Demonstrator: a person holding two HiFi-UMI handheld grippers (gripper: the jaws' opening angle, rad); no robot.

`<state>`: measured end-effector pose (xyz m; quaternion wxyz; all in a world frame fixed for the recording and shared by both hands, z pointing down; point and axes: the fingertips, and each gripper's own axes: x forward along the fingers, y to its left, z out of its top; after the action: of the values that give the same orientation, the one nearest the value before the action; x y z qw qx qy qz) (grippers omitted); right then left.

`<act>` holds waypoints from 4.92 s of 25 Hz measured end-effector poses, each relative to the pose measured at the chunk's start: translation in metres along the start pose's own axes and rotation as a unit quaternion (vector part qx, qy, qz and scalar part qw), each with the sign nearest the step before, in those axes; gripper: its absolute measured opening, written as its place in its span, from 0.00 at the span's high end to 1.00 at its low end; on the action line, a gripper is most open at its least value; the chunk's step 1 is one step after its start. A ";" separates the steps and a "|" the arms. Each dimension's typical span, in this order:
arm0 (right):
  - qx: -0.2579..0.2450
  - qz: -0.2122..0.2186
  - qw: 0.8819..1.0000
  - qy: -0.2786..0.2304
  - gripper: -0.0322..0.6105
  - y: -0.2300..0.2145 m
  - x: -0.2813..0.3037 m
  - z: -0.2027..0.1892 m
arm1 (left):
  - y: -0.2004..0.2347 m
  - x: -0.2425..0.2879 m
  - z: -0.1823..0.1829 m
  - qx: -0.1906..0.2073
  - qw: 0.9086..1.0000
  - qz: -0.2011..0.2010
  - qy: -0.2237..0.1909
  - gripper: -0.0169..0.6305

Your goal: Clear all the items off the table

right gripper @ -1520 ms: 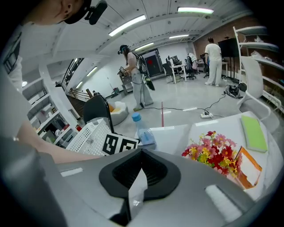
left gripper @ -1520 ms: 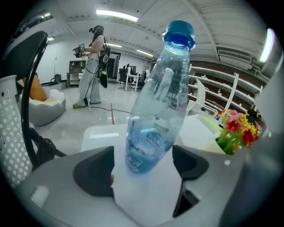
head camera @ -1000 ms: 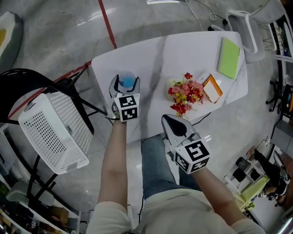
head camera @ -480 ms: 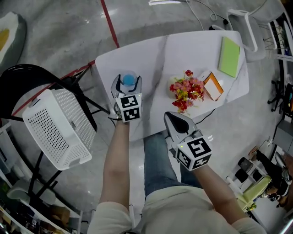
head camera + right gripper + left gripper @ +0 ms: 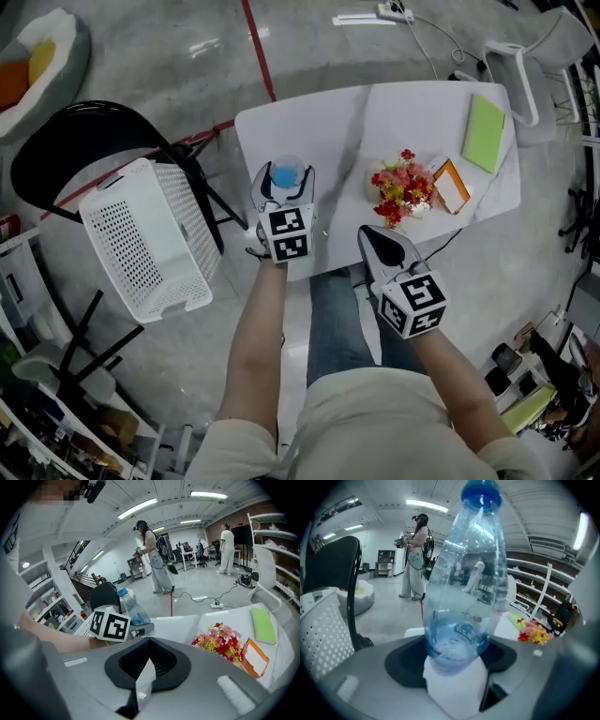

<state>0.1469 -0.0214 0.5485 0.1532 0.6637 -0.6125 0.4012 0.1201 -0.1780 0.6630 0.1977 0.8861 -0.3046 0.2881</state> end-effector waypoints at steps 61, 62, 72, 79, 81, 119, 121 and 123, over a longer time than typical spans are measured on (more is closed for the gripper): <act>-0.237 0.233 0.942 0.038 0.95 0.234 0.019 0.065 | 0.226 -0.305 -0.031 -0.262 0.918 0.293 -0.047 0.34; -0.238 0.233 0.942 0.038 0.95 0.234 0.019 0.065 | 0.225 -0.307 -0.031 -0.263 0.917 0.295 -0.049 0.34; -0.242 0.242 0.939 0.029 0.95 0.242 0.011 0.063 | 0.219 -0.322 -0.033 -0.263 0.914 0.305 -0.054 0.37; -0.244 0.247 0.938 0.019 0.95 0.245 0.003 0.065 | 0.214 -0.336 -0.033 -0.254 0.909 0.327 -0.055 0.56; -0.246 0.249 0.937 0.018 0.95 0.245 0.001 0.065 | 0.212 -0.341 -0.034 -0.252 0.906 0.336 -0.054 0.65; -0.212 0.214 0.953 -0.030 0.95 0.213 -0.038 0.059 | 0.120 -0.345 0.001 -0.206 0.946 0.240 -0.074 0.96; -0.204 0.205 0.957 -0.034 0.95 0.200 -0.041 0.058 | 0.109 -0.335 0.008 -0.195 0.952 0.226 -0.072 0.96; -0.198 0.198 0.959 -0.039 0.95 0.187 -0.045 0.057 | 0.097 -0.324 0.015 -0.184 0.957 0.211 -0.070 0.96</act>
<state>-0.0049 -0.0679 0.4259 0.1750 0.5004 -0.8043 0.2684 -0.1476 -0.1191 0.4642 0.2698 0.7680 -0.5455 0.1995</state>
